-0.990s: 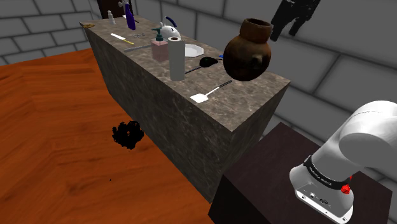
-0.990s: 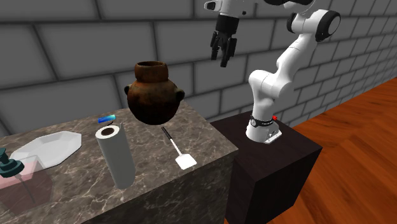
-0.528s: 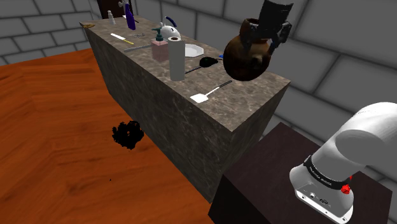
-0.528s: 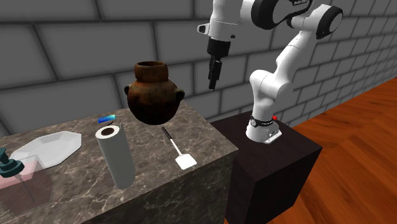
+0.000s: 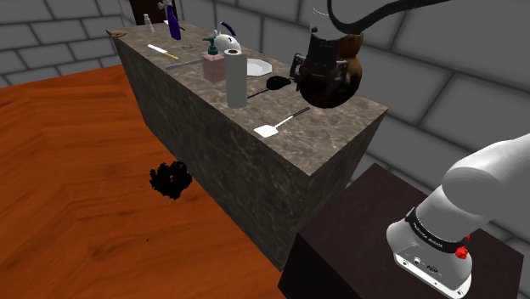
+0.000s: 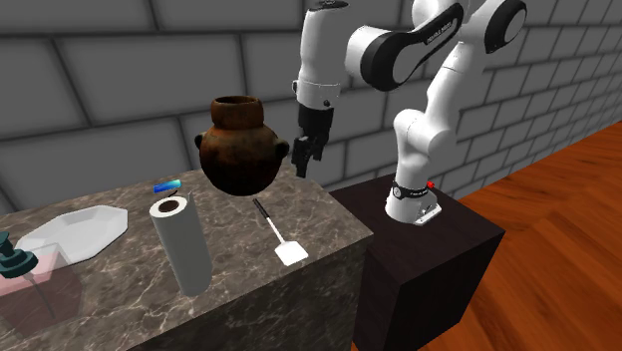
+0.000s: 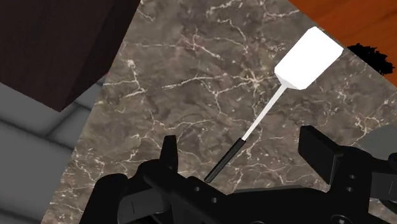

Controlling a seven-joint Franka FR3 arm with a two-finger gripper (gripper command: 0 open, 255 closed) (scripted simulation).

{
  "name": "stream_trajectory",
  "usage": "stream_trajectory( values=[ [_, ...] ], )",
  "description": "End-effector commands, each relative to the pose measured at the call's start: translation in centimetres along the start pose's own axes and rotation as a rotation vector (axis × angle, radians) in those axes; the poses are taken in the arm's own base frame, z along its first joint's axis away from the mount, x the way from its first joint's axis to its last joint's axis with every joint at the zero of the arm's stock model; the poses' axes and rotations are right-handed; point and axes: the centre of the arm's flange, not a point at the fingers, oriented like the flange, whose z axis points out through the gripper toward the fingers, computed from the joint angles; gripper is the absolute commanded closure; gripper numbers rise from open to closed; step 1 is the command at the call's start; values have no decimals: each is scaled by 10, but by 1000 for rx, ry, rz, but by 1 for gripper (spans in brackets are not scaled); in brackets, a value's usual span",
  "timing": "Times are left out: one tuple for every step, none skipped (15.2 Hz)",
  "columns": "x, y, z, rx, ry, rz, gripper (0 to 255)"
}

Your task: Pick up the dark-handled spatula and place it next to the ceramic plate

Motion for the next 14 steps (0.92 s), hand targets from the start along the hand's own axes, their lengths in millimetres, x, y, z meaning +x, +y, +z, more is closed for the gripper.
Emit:
stream_trajectory(
  values=[
    [10,-18,21,-7,-10,112,0],
    [15,-25,32,-11,-15,163,0],
    [21,-32,42,-15,-20,215,0],
    [27,-38,53,-19,-25,266,0],
    [34,-44,63,-24,-30,318,0],
    [40,-50,74,-28,-34,369,0],
    [47,-56,85,-32,-39,421,0],
    [54,-61,95,-36,-44,472,0],
    [61,-65,106,-40,-49,524,0],
    [69,-69,117,-45,-53,575,0],
    [74,-72,125,-48,-57,612,0],
    [74,-72,130,-48,-57,612,0],
    [74,-72,135,-48,-57,612,0],
    [73,-72,141,-48,-57,612,0]
  ],
)
